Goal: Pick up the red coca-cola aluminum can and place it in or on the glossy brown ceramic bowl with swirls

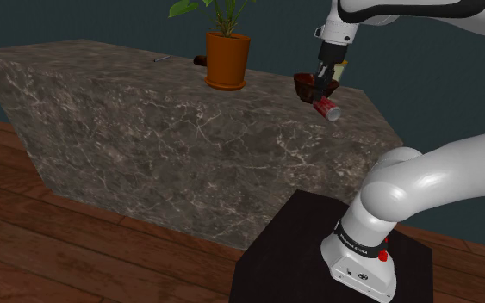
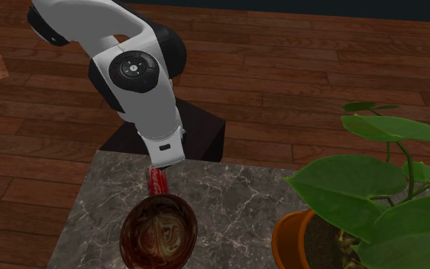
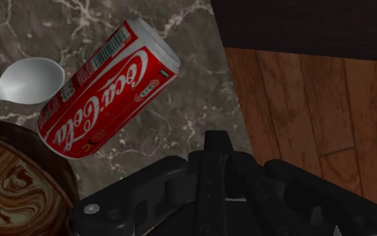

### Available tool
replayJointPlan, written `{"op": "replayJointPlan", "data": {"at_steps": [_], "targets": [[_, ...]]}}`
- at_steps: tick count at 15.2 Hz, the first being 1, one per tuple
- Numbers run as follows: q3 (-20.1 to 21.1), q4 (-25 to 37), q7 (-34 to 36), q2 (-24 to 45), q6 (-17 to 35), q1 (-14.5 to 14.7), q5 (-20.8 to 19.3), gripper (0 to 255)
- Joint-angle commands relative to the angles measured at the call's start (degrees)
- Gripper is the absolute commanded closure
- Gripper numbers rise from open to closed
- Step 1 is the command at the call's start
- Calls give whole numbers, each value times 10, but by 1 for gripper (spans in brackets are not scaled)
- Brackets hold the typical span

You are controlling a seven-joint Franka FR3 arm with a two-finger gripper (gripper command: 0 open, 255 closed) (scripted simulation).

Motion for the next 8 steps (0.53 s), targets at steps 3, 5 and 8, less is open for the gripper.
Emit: {"op": "replayJointPlan", "data": {"at_steps": [3,5,8], "targets": [[8,1,76,24,19,-36,-16,0],[15,2,153,45,34,-73,-33,0],[24,3,249,66,44,-118,-54,0]]}}
